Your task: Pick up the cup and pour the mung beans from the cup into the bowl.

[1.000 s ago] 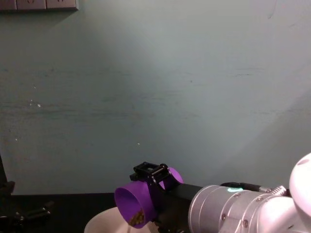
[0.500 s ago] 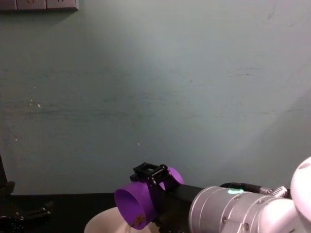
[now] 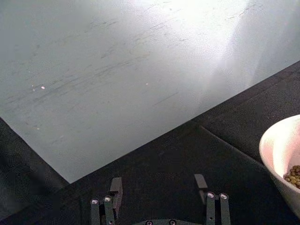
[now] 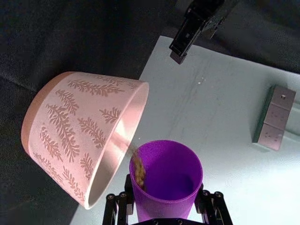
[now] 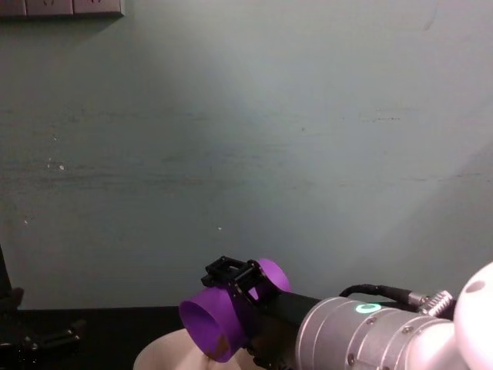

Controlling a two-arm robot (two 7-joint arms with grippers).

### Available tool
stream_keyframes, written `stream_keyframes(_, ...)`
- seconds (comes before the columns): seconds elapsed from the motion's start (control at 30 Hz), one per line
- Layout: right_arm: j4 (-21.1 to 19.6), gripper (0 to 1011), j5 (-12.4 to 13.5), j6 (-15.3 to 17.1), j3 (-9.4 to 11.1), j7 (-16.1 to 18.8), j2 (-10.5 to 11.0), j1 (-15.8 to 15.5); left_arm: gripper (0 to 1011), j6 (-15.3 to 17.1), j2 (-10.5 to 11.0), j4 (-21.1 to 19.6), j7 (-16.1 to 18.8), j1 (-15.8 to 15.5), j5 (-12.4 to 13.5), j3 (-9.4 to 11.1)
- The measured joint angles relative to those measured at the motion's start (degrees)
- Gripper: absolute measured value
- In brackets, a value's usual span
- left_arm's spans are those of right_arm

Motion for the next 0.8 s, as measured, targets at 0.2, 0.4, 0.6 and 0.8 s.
stream_keyframes(0.2,-0.2,718,-2.5,0.3,-1.1,0.4,0.5,0.5,1000,0.0,0.0,0.0,0.0,0.0,0.0,0.0)
stream_keyframes(0.4,-0.1,718,-5.7,0.7,-2.3,0.6,1.0,1.1,1000,0.0,0.0,0.0,0.0,0.0,0.0,0.0)
stream_keyframes(0.6,-0.2,717,-7.8,1.2,-3.0,0.7,1.3,1.2,1000,0.0,0.0,0.0,0.0,0.0,0.0,0.0)
stream_keyframes(0.8,-0.3,717,-10.1,1.6,-3.8,0.9,1.5,1.4,1000,0.0,0.0,0.0,0.0,0.0,0.0,0.0)
